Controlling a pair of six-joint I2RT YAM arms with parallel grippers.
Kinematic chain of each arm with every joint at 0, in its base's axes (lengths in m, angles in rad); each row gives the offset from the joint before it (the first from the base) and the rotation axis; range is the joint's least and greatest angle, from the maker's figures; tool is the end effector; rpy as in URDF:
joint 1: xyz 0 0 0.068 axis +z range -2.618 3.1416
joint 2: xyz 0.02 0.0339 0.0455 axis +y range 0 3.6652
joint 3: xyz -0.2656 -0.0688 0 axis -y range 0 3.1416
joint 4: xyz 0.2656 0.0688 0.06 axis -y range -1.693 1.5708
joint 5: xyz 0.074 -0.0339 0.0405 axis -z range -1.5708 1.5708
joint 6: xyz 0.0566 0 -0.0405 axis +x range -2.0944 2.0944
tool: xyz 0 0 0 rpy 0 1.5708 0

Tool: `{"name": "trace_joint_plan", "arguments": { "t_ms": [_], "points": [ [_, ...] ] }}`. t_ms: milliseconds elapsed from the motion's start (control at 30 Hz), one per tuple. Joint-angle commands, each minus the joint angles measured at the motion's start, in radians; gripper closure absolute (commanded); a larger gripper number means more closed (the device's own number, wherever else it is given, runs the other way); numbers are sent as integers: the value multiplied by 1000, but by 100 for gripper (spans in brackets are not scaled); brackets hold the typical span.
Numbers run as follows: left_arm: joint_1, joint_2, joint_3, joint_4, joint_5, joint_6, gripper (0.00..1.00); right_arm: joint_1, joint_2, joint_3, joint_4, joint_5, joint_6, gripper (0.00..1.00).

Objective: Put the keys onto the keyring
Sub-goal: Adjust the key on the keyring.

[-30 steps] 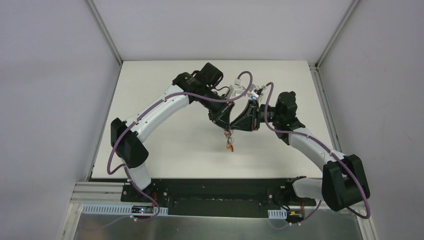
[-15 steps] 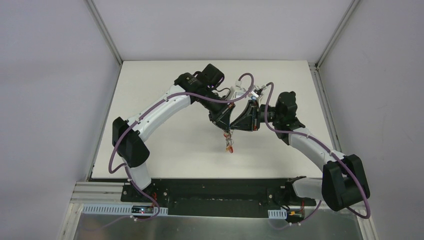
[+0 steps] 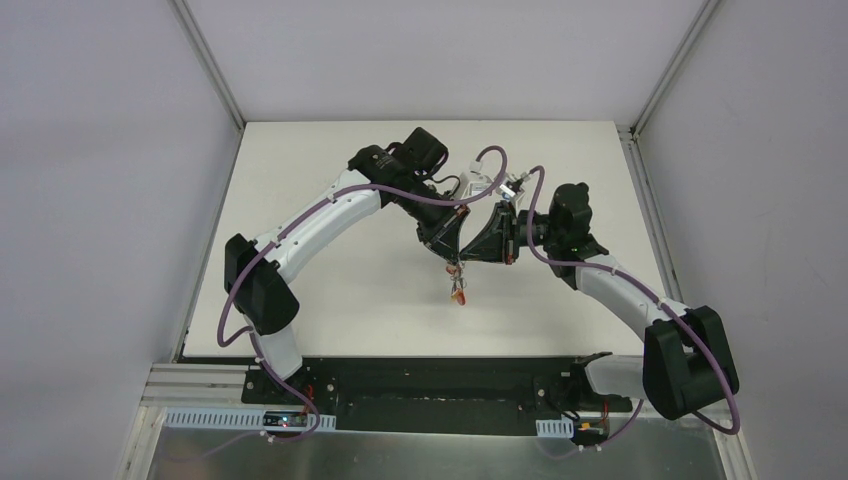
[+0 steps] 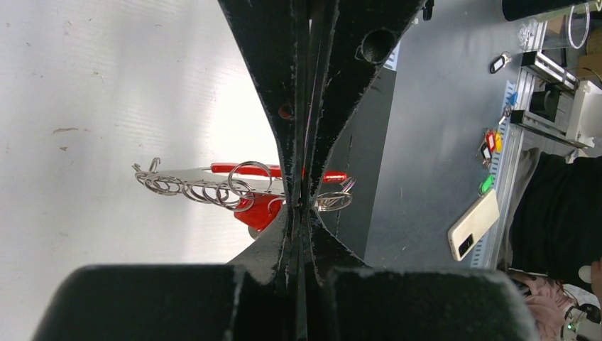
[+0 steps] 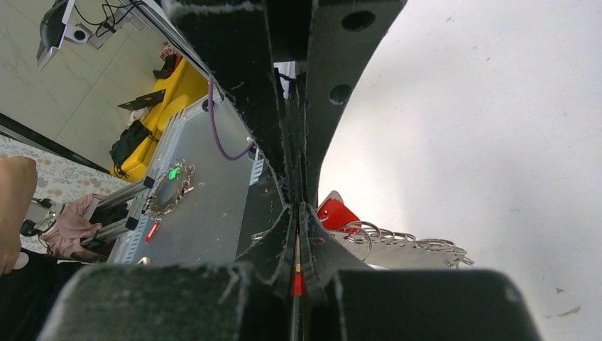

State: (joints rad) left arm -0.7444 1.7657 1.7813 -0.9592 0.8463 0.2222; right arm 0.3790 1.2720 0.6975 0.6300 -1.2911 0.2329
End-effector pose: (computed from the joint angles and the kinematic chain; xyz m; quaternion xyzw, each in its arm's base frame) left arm 0.2666 -0.3032 0.3479 0.5152 0.7091 -0.4500 0.1709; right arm 0.2464 0.1567 0.2783 -0.4760 0.5156 0.5690 0.4288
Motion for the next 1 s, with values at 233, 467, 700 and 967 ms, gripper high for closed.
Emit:
{"name": "trace_joint_plan", "arguments": {
  "t_ms": [233, 467, 700, 967],
  "points": [
    [49, -69, -47, 126, 79, -47, 92, -8, -23, 60, 49, 20, 31, 100],
    [78, -211, -274, 477, 111, -144, 74, -41, -10, 10, 357, 81, 293, 100],
    [94, -222, -299, 545, 102, -192, 72, -48, -8, -1, 371, 88, 304, 100],
    [105, -234, -335, 596, 120, -211, 75, -53, -8, -6, 372, 85, 305, 100]
  ]
}}
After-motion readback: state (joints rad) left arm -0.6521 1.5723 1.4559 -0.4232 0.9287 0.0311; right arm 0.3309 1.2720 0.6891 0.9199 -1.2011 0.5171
